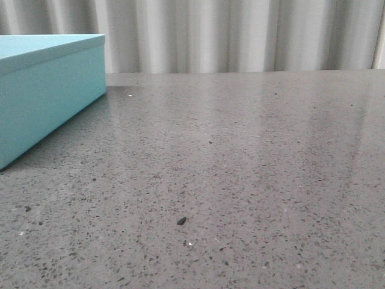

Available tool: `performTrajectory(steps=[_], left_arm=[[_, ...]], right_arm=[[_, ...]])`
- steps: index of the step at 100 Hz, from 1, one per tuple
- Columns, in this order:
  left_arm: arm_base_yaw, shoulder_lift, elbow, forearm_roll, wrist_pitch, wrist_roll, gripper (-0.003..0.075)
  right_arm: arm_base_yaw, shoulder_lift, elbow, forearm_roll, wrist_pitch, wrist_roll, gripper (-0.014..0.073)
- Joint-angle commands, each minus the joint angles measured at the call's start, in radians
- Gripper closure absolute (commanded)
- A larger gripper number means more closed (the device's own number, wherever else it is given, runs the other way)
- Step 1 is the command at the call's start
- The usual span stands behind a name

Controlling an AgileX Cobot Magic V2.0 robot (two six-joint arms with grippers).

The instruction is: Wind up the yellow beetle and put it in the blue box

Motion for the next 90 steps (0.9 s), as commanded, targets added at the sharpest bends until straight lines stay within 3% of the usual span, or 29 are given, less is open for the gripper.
performTrajectory(steps=[1, 32, 60, 90], left_arm=[[-0.007, 0.011, 0.026, -0.011, -0.036, -0.006, 0.0741], [-0.007, 0.011, 0.026, -0.011, 0.271, -0.006, 0.0741], [-0.007, 0.011, 0.026, -0.011, 0.37, -0.006, 0.0741], [-0.007, 0.013, 0.026, -0.011, 0.368, -0.006, 0.0741]], right_arm=[[-0.025, -0.017, -0.009, 0.008, -0.054, -0.01, 0.0646], [-0.042, -0.024, 0.098, 0.008, -0.028, -0.01, 0.0646], [-0.042, -0.024, 0.098, 0.008, -0.031, -0.01, 0.0646], [-0.042, -0.024, 0.098, 0.008, -0.031, -0.01, 0.0646]])
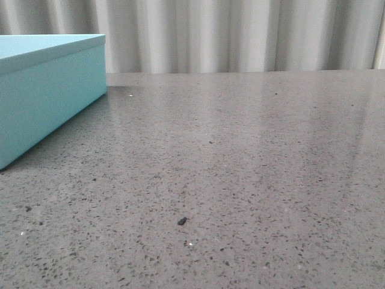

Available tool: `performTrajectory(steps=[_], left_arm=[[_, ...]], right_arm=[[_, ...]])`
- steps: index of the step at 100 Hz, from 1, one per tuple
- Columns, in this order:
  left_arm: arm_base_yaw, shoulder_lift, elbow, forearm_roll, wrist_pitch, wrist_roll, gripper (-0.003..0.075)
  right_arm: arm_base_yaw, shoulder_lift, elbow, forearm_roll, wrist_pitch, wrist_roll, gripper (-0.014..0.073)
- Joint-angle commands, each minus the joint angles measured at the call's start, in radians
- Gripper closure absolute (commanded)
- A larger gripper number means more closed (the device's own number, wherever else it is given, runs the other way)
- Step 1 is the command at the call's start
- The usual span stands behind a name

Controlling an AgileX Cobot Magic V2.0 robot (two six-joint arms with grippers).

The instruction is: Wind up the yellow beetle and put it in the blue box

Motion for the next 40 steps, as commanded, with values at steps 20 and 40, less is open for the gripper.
performTrajectory(steps=[20, 40], left_arm=[[-0.007, 0.013, 0.026, -0.01, -0.041, -0.008, 0.0741], [-0.007, 0.013, 0.026, -0.01, -0.046, -0.008, 0.0741]], right_arm=[[-0.007, -0.016, 0.032, 0.0, -0.038, -0.01, 0.0646], [-0.007, -0.016, 0.032, 0.0, -0.038, -0.01, 0.0646]])
